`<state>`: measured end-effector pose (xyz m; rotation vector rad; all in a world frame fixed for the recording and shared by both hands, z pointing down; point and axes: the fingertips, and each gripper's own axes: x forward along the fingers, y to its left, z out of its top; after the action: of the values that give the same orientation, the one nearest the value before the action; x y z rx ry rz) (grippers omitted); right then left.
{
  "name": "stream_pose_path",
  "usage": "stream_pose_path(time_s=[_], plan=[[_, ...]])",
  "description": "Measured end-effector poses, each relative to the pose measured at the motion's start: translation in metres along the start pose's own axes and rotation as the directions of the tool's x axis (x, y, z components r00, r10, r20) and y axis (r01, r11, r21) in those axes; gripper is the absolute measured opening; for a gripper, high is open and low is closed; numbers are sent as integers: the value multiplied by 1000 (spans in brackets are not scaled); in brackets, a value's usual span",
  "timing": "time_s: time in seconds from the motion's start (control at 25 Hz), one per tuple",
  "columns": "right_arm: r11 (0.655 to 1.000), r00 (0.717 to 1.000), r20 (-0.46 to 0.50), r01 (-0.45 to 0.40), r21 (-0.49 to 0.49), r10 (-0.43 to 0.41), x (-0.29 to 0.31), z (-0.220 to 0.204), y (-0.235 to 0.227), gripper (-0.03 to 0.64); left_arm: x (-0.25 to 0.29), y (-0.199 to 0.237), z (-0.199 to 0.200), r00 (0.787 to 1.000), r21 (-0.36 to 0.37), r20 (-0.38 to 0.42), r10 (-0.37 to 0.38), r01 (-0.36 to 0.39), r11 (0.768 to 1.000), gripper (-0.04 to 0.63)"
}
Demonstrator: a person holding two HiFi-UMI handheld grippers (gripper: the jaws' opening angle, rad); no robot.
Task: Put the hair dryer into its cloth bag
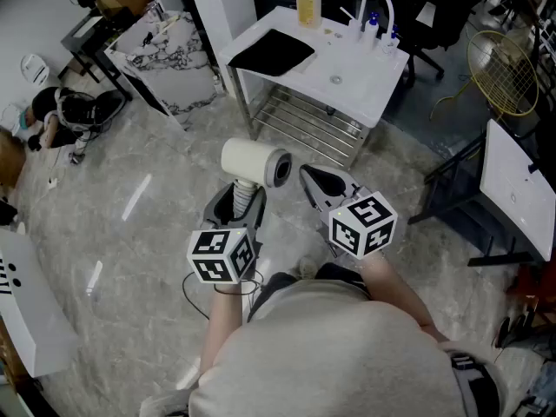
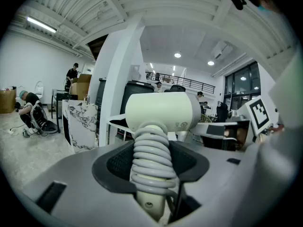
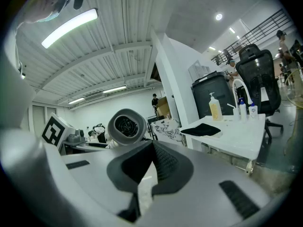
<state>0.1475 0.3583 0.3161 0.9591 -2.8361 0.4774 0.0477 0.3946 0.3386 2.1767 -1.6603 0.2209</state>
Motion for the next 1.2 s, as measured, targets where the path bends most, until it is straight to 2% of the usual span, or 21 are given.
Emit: stream_pose_path(time_s=[0.64,0.88,1.2], plan=[[1000,1000,22,6,-18,-6,-2,3,-8,-2,9,-8,-3,1000,-20,7,-19,19,1000,225],[997,996,42,-78,13,77,1,-1,-1,-2,12,-6,-7,1000,-38,-2,-23,23,999,225],[996,996,2,-89,22,89,6,-18,-21,-2,32,-10,-10,998,-95,53,24,-19,995,225]])
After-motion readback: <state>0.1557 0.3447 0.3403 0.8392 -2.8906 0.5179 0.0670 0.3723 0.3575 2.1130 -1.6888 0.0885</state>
